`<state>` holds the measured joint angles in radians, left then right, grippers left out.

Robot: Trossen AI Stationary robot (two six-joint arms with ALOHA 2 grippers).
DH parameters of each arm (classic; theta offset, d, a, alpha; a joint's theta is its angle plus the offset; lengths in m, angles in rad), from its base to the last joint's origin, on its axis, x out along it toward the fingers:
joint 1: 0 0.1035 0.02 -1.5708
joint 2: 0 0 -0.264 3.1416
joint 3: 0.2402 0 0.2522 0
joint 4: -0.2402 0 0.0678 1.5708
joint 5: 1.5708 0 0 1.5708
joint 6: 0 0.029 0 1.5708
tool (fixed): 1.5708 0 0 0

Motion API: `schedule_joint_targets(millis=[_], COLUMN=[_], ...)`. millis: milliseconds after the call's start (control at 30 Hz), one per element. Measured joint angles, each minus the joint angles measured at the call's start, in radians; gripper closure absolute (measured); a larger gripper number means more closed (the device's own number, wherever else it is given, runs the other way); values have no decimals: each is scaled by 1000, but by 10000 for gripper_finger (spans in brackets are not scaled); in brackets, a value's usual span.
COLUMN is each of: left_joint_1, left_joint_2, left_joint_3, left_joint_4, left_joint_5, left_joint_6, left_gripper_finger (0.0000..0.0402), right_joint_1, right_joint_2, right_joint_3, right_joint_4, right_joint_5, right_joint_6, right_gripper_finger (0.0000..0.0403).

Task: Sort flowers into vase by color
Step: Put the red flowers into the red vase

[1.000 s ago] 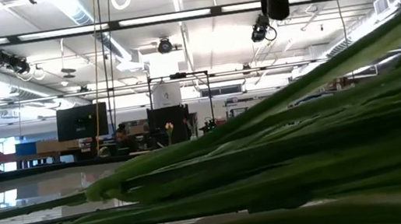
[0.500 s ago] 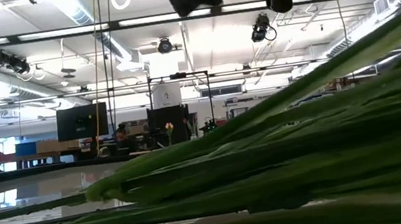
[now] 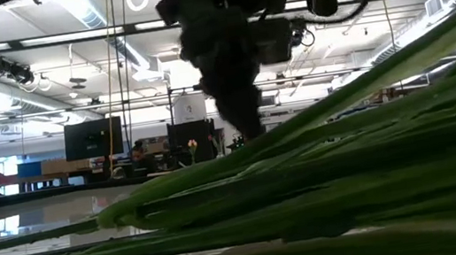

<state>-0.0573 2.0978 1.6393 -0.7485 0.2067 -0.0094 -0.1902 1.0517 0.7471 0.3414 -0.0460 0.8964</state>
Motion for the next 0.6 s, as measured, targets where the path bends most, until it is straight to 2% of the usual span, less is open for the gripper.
schedule_joint_targets(millis=[133, 267, 367, 600], left_joint_1=[-67, -151, -154, -195], left_joint_2=[-13, -19, -19, -20], left_joint_3=[-97, -131, -146, -145], left_joint_4=[-14, 40, 44, 212], left_joint_5=[48, 110, 129, 178], left_joint_6=[11, 36, 32, -20], left_gripper_finger=[223, 238, 243, 244], right_joint_1=[-22, -44, -60, -98], right_joint_2=[0, 0, -1, -1], right_joint_3=[0, 0, 0, 0], right_joint_4=[-43, -74, -75, -90], right_joint_5=[-32, -53, -60, -81], right_joint_6=[-2, -11, -17, -16], right_gripper_finger=[267, 267, 267, 267])
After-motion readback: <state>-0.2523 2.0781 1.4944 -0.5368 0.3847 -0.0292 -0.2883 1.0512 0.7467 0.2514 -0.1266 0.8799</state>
